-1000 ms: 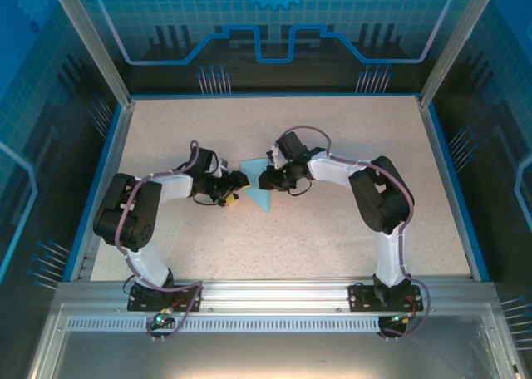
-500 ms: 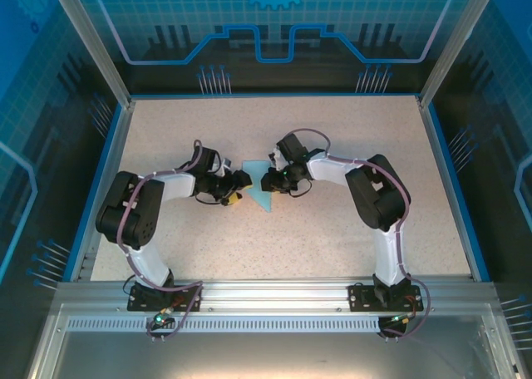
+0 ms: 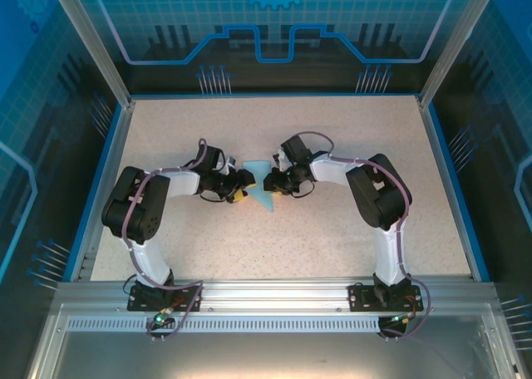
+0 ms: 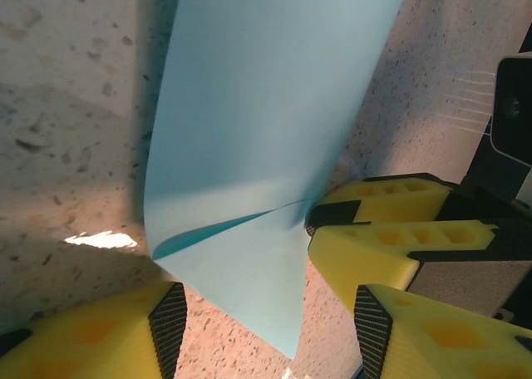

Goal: Fold a paper plane with a square sheet of paper (pick it up from the middle)
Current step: Fold the wing for the fifth time at the center of the table.

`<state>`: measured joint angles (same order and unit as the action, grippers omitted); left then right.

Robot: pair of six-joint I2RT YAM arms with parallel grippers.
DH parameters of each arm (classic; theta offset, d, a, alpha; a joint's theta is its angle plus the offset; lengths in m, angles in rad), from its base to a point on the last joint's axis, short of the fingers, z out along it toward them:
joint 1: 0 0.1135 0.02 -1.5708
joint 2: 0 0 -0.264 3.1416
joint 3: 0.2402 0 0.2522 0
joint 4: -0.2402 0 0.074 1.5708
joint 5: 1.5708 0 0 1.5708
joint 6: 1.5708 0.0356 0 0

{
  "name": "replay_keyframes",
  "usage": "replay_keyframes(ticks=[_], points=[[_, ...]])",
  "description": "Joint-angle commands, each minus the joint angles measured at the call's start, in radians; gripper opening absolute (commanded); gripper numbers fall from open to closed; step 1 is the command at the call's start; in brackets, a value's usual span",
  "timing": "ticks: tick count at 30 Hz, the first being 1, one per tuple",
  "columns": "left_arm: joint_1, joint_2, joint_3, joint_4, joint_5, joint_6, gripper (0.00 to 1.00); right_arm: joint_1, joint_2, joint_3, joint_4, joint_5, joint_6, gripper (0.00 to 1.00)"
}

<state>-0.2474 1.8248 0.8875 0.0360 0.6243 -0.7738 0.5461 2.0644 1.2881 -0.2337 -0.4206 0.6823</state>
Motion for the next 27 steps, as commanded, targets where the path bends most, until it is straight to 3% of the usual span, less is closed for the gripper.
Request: replay_keyframes(ticks=[1, 13, 22, 27], points=[[-0.009, 0.022, 0.028, 0.013, 0.028, -0.016, 0.6, -0.017, 0.031, -0.023, -0.002, -0.01, 0.022, 0.27], [-0.01, 0.034, 0.015, 0.121, 0.042, -0.097, 0.57, -0.029, 0.033, -0.043, 0.019, -0.02, 0.029, 0.27], [-0.012, 0.049, 0.002, 0.185, 0.039, -0.129, 0.39, -0.032, 0.03, -0.052, 0.023, -0.024, 0.024, 0.27], [-0.021, 0.052, 0.008, 0.136, 0.006, -0.098, 0.15, -0.032, 0.01, -0.047, 0.02, -0.025, -0.004, 0.28]])
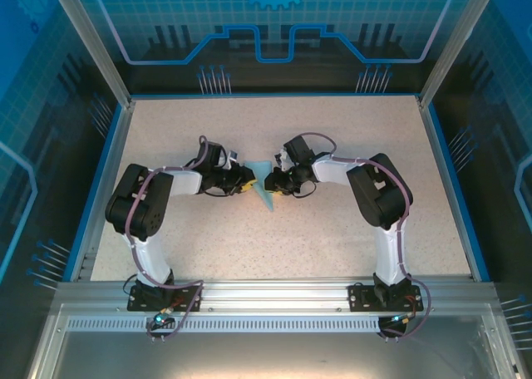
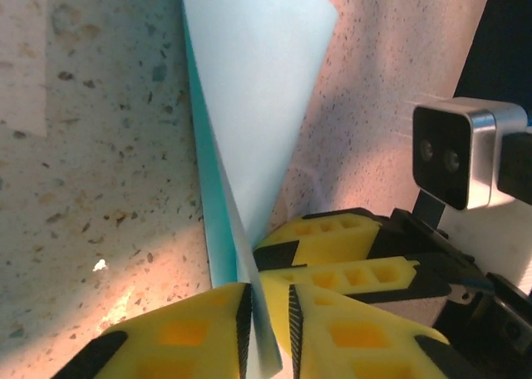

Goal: Fold a paper plane with a square sheet of paper (pick it up from the middle)
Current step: Fold the wing for the fifth time at the center of the table.

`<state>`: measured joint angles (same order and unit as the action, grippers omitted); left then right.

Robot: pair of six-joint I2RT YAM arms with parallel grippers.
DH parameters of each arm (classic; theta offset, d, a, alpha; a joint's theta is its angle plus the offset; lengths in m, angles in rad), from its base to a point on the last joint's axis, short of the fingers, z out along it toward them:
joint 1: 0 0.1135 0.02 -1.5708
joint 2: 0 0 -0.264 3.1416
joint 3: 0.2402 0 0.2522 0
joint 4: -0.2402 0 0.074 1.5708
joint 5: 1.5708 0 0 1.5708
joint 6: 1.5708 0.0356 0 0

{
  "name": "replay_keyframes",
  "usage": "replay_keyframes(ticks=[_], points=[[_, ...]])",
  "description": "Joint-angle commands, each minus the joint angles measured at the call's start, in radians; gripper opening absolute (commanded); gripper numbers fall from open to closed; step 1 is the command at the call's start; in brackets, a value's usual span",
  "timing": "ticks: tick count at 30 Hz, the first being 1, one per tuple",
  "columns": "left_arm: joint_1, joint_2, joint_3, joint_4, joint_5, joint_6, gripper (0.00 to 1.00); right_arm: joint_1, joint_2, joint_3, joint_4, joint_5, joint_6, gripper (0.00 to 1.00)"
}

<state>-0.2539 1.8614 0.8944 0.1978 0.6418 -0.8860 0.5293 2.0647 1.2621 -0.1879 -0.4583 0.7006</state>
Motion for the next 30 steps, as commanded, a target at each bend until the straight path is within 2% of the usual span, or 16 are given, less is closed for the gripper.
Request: replay_keyframes(ticks=[1, 6, 11, 15, 20, 23, 30], points=[[-0.018, 0.012, 0.006, -0.047, -0.022, 0.024, 0.12, -0.015, -0.002, -0.021, -0.027, 0.014, -0.034, 0.29], [-0.047, -0.033, 0.031, -0.197, -0.106, 0.073, 0.04, -0.011, -0.119, -0.041, -0.033, 0.071, -0.121, 0.37], [-0.1, -0.108, 0.032, -0.323, -0.214, 0.075, 0.03, 0.022, -0.272, -0.145, 0.007, 0.232, -0.222, 0.49], [-0.143, -0.167, 0.04, -0.403, -0.301, 0.055, 0.04, 0.069, -0.38, -0.251, 0.065, 0.354, -0.32, 0.55], [-0.181, -0.195, 0.078, -0.474, -0.358, 0.027, 0.04, 0.196, -0.486, -0.377, 0.186, 0.49, -0.507, 0.53], [-0.19, -0.184, 0.102, -0.501, -0.372, 0.022, 0.05, 0.248, -0.506, -0.463, 0.302, 0.49, -0.567, 0.51], [-0.199, -0.159, 0.13, -0.53, -0.377, 0.001, 0.05, 0.313, -0.474, -0.572, 0.539, 0.5, -0.602, 0.49]])
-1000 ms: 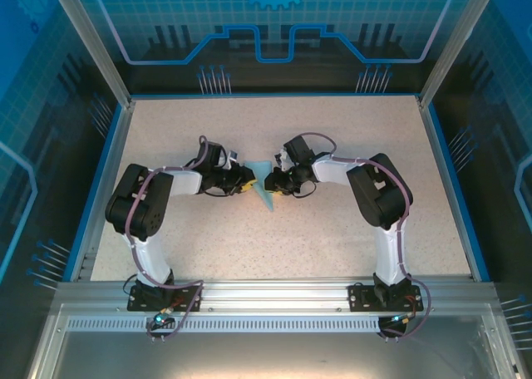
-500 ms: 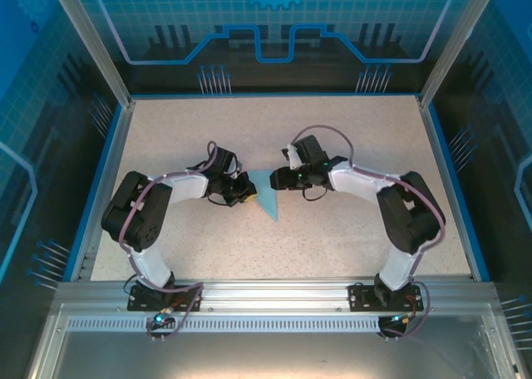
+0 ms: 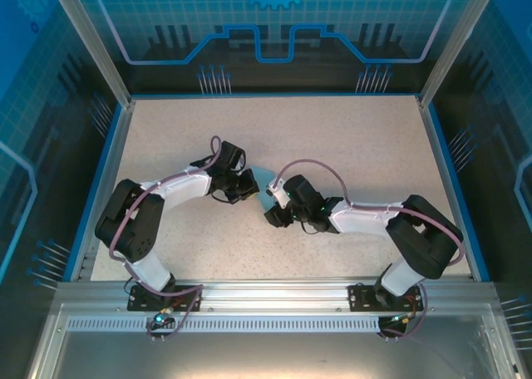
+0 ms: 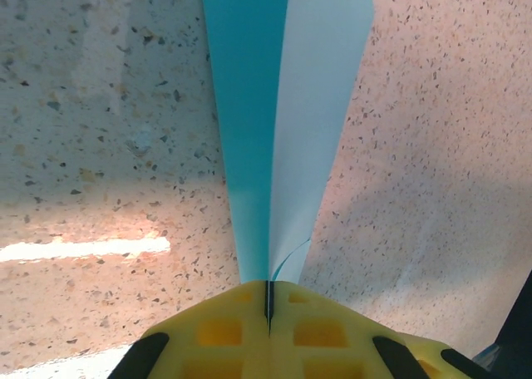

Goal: Fold a paper plane with a square sheet of paper (pick it up from the middle)
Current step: Fold the wing for the fifth time at the center of the table.

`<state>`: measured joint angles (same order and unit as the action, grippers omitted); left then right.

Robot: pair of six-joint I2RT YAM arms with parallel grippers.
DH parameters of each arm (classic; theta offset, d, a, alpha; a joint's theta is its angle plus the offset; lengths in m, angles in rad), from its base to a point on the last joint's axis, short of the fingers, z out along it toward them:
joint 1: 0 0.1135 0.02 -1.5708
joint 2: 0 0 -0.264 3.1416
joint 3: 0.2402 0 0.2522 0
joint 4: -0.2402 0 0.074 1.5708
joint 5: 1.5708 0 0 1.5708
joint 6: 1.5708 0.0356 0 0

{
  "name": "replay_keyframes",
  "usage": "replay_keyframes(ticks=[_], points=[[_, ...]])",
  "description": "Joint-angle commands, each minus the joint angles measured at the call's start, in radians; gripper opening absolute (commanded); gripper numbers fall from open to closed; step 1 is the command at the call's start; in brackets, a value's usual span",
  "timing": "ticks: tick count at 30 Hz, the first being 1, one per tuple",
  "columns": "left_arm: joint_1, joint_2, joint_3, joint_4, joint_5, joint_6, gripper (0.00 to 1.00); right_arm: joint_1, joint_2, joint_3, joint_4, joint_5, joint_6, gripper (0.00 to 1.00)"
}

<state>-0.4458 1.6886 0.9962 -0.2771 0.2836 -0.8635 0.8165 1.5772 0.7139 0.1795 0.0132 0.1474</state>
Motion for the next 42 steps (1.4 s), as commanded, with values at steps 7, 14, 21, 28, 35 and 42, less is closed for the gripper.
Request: replay_keyframes(ticks=[7, 14, 21, 28, 35, 42], points=[[-0.009, 0.025, 0.038, -0.063, -0.02, -0.049, 0.05, 0.062, 0.119, -0.021, 0.291, 0.043, -0.076, 0.45], [-0.01, 0.023, 0.045, -0.071, -0.017, -0.063, 0.05, 0.066, 0.194, -0.018, 0.4, 0.103, -0.083, 0.35], [-0.009, 0.02, 0.049, -0.079, -0.017, -0.064, 0.08, 0.057, 0.196, -0.048, 0.427, 0.125, -0.047, 0.21], [-0.004, 0.023, 0.07, -0.091, -0.02, -0.045, 0.2, 0.044, 0.187, -0.056, 0.381, 0.079, -0.054, 0.11], [0.029, 0.038, 0.06, -0.099, -0.015, -0.009, 0.21, 0.036, 0.171, -0.064, 0.349, 0.037, -0.069, 0.12], [0.029, 0.038, 0.051, -0.099, -0.004, -0.009, 0.1, 0.034, 0.173, -0.041, 0.337, 0.047, -0.062, 0.23]])
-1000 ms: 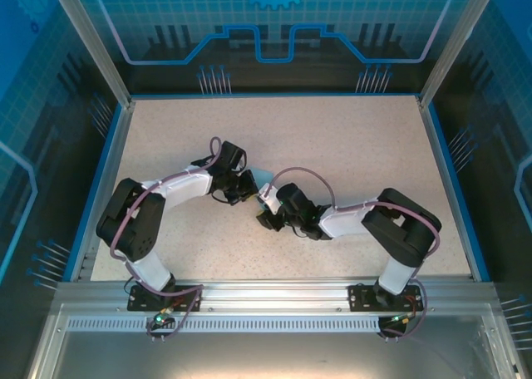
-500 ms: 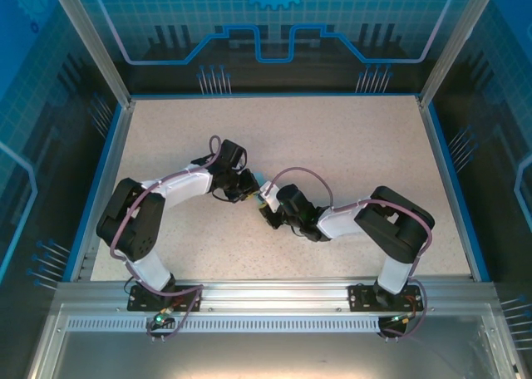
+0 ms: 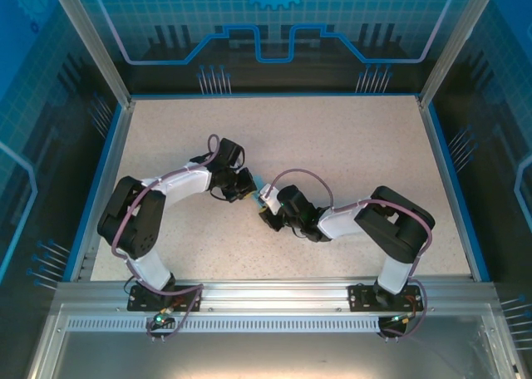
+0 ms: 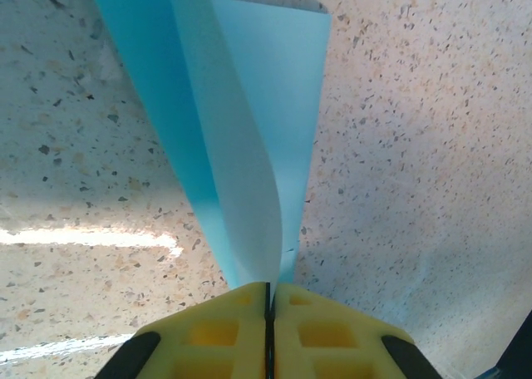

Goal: Fold a paper plane with a square sheet of paper (pick it up from the middle)
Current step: Fold the wing for the fifth time at the center of the table.

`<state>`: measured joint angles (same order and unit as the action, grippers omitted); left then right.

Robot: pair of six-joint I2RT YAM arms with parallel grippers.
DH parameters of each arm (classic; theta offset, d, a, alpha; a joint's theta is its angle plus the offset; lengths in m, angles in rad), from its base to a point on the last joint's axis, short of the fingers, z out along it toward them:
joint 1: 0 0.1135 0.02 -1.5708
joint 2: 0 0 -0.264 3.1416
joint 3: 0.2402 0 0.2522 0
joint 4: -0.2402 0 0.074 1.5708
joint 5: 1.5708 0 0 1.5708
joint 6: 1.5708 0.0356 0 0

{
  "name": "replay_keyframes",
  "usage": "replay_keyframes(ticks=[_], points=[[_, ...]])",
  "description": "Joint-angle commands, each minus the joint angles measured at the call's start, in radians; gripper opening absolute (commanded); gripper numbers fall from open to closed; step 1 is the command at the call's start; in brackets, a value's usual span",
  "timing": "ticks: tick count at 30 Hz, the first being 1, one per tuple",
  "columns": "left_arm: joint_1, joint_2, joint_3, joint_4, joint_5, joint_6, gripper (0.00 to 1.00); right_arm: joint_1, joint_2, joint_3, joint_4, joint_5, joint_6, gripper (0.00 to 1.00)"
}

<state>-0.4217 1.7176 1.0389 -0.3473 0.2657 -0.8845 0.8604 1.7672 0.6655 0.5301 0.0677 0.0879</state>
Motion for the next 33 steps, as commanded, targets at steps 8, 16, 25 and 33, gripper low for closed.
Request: replay_keyframes(ticks=[8, 16, 25, 33], points=[[0.004, 0.003, 0.006, -0.037, 0.021, 0.007, 0.1, -0.013, 0.006, 0.047, -0.007, 0.051, 0.009, 0.3], [0.003, -0.002, 0.009, -0.044, 0.021, 0.005, 0.1, -0.016, 0.022, 0.078, -0.014, 0.053, -0.002, 0.27], [0.026, -0.044, 0.03, -0.062, 0.004, 0.022, 0.3, -0.072, 0.028, 0.042, 0.001, -0.072, 0.102, 0.08], [0.089, -0.107, 0.006, -0.068, -0.029, 0.041, 0.53, -0.16, 0.058, 0.079, -0.018, -0.306, 0.258, 0.0]])
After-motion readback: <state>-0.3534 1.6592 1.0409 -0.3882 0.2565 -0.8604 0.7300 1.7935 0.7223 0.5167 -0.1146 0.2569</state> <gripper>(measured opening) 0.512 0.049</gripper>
